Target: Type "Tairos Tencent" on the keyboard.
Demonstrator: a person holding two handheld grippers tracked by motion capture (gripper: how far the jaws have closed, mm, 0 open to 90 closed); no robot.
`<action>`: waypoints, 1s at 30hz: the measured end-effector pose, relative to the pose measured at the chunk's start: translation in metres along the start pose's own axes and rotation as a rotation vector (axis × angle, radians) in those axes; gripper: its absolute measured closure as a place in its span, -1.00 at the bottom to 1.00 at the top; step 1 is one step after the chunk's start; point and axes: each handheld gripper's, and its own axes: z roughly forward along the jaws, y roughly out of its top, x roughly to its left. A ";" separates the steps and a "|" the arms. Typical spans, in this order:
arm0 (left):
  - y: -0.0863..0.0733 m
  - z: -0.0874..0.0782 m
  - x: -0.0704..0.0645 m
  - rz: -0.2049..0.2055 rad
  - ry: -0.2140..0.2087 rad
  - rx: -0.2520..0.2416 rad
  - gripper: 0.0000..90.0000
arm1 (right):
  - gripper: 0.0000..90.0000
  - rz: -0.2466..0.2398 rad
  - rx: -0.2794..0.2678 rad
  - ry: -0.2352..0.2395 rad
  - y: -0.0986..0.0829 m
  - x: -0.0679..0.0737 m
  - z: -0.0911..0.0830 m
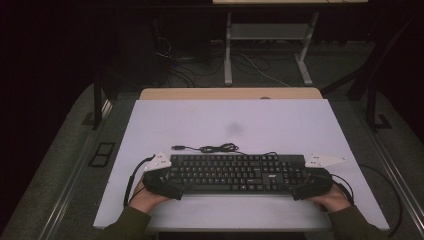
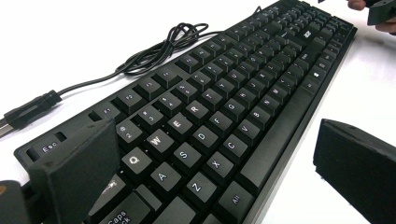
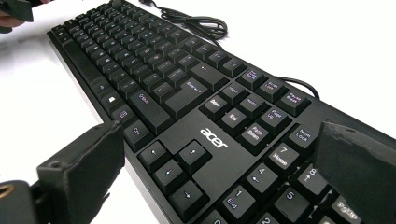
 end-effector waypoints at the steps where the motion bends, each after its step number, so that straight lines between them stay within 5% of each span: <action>1: 0.000 0.000 0.000 0.000 0.001 0.001 -1.00 | -0.95 0.001 -0.001 0.001 0.000 0.000 0.000; 30: 0.006 -0.001 -0.001 -0.014 0.008 -0.019 -1.00 | -0.95 0.028 -0.051 0.053 0.010 0.004 0.003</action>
